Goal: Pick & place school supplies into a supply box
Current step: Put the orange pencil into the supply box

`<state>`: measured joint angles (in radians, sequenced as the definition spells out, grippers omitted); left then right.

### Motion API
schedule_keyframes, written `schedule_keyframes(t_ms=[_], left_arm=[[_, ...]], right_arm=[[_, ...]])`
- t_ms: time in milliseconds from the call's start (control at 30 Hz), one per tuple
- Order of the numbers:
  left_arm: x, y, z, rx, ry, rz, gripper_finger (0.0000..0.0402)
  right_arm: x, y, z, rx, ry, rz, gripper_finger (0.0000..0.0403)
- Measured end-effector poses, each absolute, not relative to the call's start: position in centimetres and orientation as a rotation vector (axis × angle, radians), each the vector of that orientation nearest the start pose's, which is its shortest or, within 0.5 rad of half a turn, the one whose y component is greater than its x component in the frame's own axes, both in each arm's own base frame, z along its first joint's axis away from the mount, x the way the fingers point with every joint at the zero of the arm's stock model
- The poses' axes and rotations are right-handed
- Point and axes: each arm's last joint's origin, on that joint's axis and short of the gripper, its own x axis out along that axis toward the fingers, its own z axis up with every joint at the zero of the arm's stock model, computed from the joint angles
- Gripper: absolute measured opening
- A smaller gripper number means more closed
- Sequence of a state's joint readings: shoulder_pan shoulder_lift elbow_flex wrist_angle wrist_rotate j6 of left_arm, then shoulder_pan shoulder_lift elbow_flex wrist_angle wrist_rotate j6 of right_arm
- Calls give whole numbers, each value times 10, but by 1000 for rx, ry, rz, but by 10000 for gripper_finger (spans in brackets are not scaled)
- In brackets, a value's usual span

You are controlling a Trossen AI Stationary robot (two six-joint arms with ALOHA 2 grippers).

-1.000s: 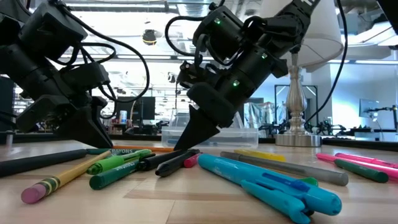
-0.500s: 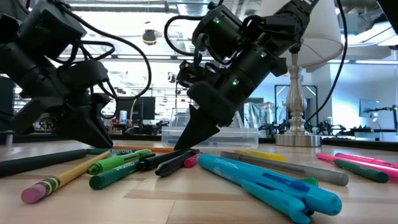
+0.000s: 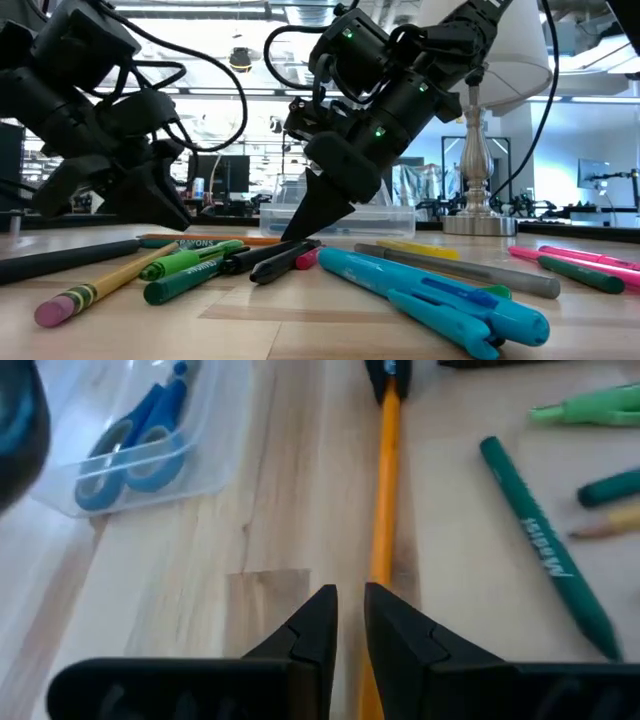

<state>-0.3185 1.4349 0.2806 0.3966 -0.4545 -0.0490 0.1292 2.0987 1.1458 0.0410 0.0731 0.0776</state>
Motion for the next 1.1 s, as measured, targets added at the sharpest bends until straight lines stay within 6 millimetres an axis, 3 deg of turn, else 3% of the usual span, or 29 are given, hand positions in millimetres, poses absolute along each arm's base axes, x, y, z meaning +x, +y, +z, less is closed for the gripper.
schedule_keyframes(t_ms=[267,1100], left_arm=[[200,-42,97,29,786,62,50],[202,-40,97,40,772,49,50]], right_arm=[[400,50,90,-22,908,18,9],[404,62,96,-173,923,32,1]])
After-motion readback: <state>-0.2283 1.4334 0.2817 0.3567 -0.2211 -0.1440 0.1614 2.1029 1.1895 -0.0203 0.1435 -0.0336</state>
